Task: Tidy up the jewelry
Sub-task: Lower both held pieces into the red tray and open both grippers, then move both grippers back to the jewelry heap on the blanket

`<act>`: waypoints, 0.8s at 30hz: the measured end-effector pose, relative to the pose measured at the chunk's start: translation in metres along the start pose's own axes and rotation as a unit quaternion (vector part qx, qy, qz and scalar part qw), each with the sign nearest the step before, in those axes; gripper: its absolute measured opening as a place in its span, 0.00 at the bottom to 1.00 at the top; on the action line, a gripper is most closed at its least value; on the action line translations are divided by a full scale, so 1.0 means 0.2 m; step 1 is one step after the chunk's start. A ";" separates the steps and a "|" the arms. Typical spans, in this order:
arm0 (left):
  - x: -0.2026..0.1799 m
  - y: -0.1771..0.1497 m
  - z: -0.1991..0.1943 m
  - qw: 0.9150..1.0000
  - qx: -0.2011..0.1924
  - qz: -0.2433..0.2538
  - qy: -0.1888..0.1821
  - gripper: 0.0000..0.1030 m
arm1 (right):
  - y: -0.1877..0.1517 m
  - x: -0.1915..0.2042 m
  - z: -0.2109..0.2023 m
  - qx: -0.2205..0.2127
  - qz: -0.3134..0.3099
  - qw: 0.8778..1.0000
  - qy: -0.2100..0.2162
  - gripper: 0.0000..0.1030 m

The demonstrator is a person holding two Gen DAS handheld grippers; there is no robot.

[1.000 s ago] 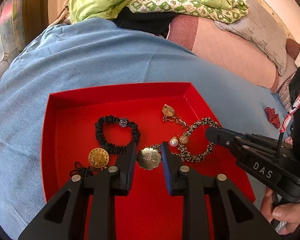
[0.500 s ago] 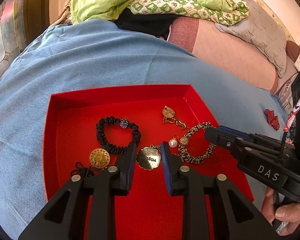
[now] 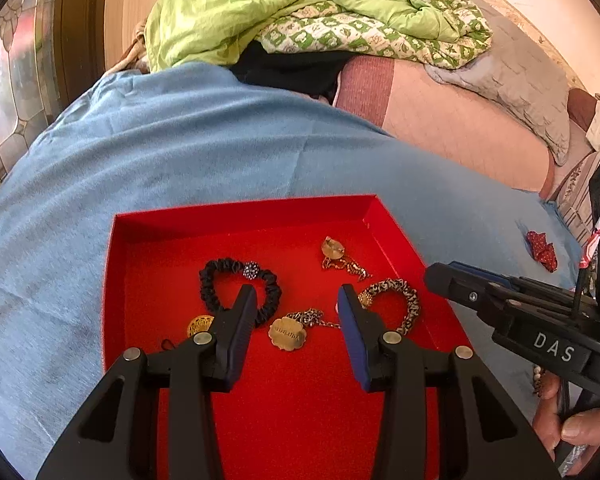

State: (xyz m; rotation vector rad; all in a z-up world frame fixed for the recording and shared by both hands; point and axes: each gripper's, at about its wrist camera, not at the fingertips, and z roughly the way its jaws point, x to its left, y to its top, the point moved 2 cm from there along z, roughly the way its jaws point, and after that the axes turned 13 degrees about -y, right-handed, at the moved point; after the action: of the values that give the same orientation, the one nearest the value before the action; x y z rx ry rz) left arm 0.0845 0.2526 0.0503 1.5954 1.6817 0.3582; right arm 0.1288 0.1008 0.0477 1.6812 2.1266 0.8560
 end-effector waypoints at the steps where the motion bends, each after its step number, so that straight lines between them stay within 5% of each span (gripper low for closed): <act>1: 0.00 0.00 0.00 1.000 -0.002 0.002 0.001 0.39 | 0.00 0.00 -0.01 -0.001 0.000 1.000 0.001 0.28; 24: -0.19 0.01 -0.09 0.993 -0.050 0.085 0.065 0.40 | -0.12 -0.12 -0.21 -0.005 0.003 1.000 0.014 0.28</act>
State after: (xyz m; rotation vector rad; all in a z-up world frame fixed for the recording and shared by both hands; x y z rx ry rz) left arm 0.0698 0.2215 0.0755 1.6761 1.5992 0.6346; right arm 0.0918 0.0639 0.0629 1.6806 2.1336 0.8949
